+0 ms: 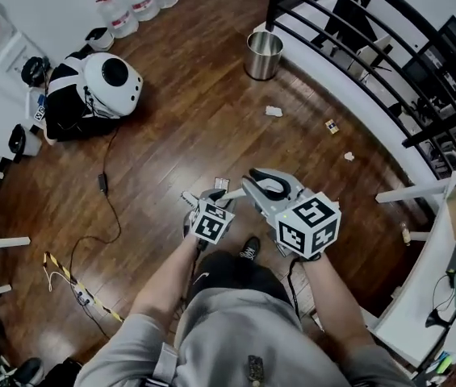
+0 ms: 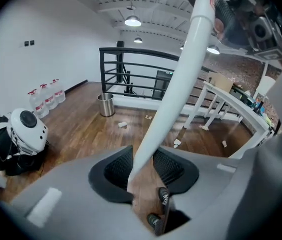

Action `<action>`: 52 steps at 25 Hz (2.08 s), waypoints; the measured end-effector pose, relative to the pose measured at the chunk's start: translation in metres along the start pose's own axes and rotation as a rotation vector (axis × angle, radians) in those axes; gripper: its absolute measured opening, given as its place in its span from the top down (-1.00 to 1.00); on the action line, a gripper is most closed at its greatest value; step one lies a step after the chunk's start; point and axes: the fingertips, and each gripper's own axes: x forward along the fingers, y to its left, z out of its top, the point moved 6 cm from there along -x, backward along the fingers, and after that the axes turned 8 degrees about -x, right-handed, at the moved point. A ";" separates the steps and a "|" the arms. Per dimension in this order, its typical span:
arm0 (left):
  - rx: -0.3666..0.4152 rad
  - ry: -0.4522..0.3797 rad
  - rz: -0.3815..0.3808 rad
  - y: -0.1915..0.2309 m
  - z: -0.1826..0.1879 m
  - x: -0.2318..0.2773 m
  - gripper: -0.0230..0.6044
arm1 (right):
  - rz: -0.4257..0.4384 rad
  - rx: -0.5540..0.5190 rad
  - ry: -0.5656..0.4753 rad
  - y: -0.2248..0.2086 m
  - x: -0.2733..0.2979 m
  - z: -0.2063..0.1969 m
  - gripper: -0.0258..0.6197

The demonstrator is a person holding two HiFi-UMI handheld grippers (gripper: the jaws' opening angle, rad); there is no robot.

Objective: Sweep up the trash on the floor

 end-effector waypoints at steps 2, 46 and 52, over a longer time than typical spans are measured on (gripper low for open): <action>0.011 0.020 -0.011 0.005 -0.001 0.024 0.51 | -0.014 0.032 0.007 -0.021 0.008 -0.014 0.69; 0.364 0.112 -0.578 -0.266 0.255 0.389 0.44 | -0.766 0.289 -0.011 -0.417 -0.241 -0.067 0.69; 0.444 0.140 -0.620 -0.308 0.267 0.400 0.44 | -0.814 0.323 -0.049 -0.431 -0.283 -0.075 0.69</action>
